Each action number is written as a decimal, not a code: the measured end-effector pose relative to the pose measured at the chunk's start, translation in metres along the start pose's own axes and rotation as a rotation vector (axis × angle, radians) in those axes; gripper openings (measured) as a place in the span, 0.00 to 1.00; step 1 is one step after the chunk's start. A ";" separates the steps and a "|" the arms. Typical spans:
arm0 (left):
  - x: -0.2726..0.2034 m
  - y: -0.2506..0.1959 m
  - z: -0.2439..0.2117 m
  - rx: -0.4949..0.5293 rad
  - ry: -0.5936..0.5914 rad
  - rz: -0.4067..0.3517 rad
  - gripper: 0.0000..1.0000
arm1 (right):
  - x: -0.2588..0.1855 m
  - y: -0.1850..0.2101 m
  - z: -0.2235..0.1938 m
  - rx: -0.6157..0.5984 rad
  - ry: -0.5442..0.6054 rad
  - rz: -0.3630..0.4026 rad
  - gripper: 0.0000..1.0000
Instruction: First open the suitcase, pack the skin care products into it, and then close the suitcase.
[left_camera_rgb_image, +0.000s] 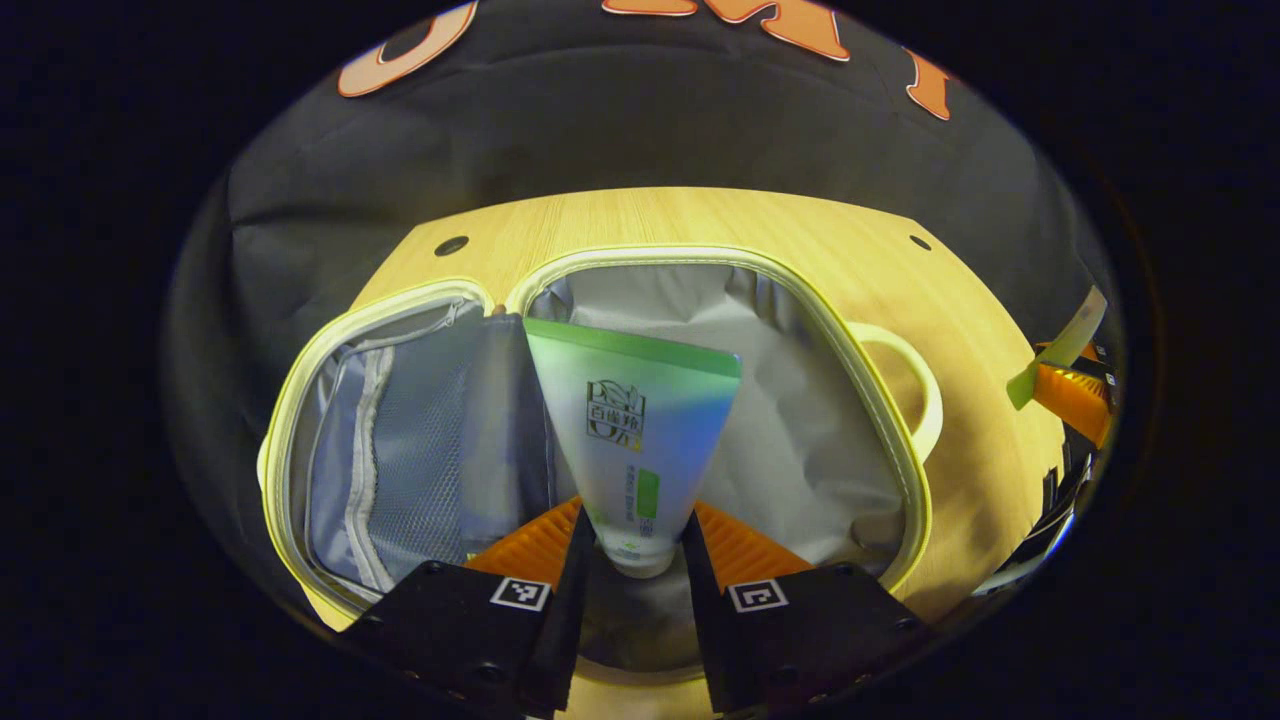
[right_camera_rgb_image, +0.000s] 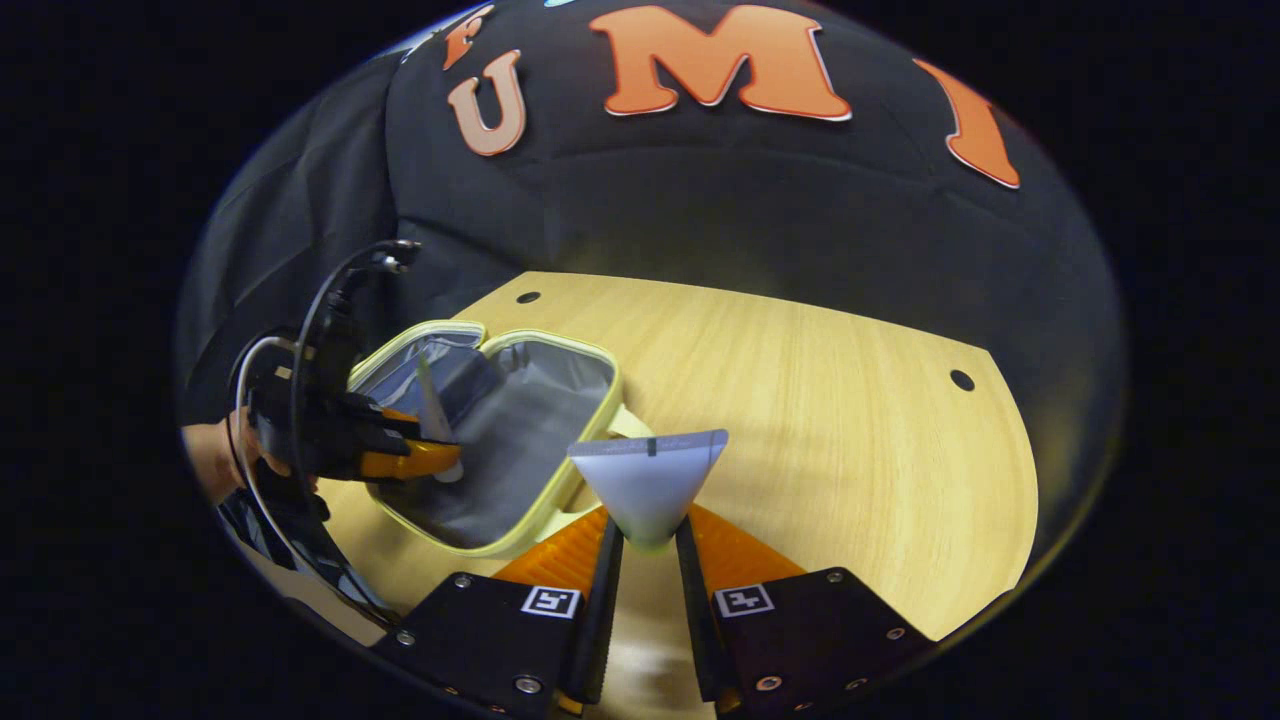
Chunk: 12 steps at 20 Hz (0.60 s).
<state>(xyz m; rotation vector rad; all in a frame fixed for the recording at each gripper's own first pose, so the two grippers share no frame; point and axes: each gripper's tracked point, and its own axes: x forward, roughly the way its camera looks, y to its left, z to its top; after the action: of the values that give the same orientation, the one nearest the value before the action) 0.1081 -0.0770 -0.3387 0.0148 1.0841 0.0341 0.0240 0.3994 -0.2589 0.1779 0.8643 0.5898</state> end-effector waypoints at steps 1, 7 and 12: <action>-0.001 0.001 0.006 -0.006 -0.027 -0.008 0.50 | 0.004 0.011 0.002 -0.002 0.005 0.009 0.35; -0.006 -0.001 0.022 -0.034 -0.138 -0.071 0.61 | 0.032 0.059 0.004 -0.023 0.071 0.037 0.35; -0.054 0.043 0.044 -0.085 -0.308 -0.036 0.85 | 0.056 0.093 0.006 -0.059 0.140 0.074 0.35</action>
<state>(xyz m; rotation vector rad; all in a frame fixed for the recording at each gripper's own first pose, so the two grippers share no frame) 0.1212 -0.0358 -0.2693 -0.0741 0.7736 0.0440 0.0182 0.5082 -0.2568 0.1164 0.9774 0.7028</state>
